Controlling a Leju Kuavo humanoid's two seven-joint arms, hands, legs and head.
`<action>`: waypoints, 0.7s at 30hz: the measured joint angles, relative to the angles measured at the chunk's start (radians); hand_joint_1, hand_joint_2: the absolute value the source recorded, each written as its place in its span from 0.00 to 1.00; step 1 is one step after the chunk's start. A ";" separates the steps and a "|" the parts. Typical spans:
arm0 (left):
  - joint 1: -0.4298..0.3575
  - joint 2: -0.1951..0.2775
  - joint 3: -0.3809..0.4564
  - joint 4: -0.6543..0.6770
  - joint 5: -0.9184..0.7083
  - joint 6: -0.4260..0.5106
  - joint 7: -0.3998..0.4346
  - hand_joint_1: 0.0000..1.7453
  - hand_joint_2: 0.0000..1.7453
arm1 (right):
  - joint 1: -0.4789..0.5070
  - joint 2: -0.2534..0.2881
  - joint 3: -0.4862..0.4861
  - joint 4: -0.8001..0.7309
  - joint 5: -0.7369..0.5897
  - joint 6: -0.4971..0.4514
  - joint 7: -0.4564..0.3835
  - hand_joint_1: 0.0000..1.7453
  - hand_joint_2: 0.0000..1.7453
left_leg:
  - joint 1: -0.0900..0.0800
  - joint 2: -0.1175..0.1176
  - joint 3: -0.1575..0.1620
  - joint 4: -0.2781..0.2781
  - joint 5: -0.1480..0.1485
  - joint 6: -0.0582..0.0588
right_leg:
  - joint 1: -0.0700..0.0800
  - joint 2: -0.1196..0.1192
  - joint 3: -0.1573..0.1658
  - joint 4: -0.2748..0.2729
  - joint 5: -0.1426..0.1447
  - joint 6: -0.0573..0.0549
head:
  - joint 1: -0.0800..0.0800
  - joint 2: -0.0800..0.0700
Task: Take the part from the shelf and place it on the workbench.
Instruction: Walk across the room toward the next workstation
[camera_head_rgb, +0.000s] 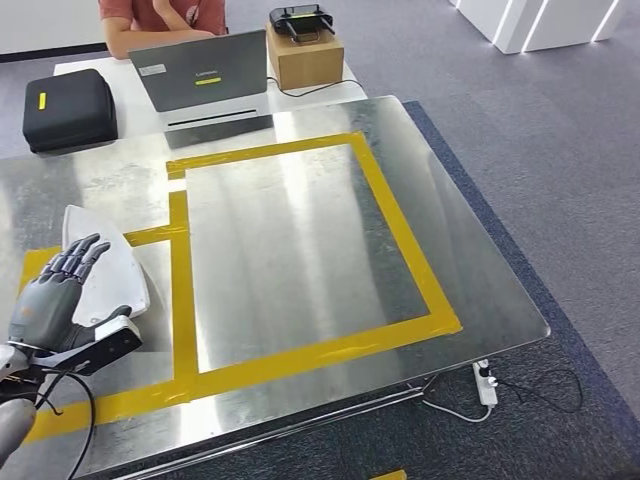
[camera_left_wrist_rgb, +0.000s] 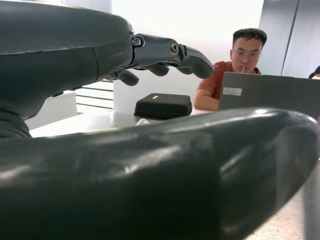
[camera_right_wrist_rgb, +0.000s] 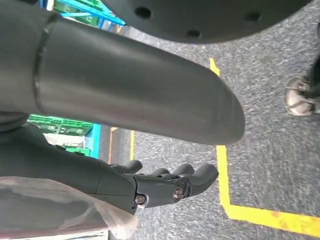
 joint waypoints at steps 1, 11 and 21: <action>0.000 -0.003 0.000 0.001 0.001 0.000 0.000 0.00 0.00 | -0.001 -0.001 0.000 0.000 0.000 0.000 0.003 0.00 0.00 | -0.001 -0.001 -0.001 0.001 0.001 -0.003 | 0.001 0.003 0.041 -0.073 0.027 -0.004 | 0.000 0.000; -0.001 -0.016 0.000 0.015 0.012 -0.004 0.006 0.00 0.00 | -0.001 -0.005 -0.003 0.000 0.001 -0.010 0.020 0.00 0.00 | 0.011 -0.004 -0.076 0.210 -0.149 -0.067 | 0.002 -0.003 0.054 -0.187 0.098 -0.056 | -0.005 0.000; 0.000 -0.031 0.000 0.028 0.031 -0.001 0.016 0.00 0.00 | -0.002 -0.005 -0.008 0.000 -0.001 -0.017 0.029 0.00 0.00 | 0.014 -0.005 0.116 -0.021 -0.085 -0.046 | 0.005 -0.009 -0.004 -0.178 0.155 -0.015 | -0.002 0.000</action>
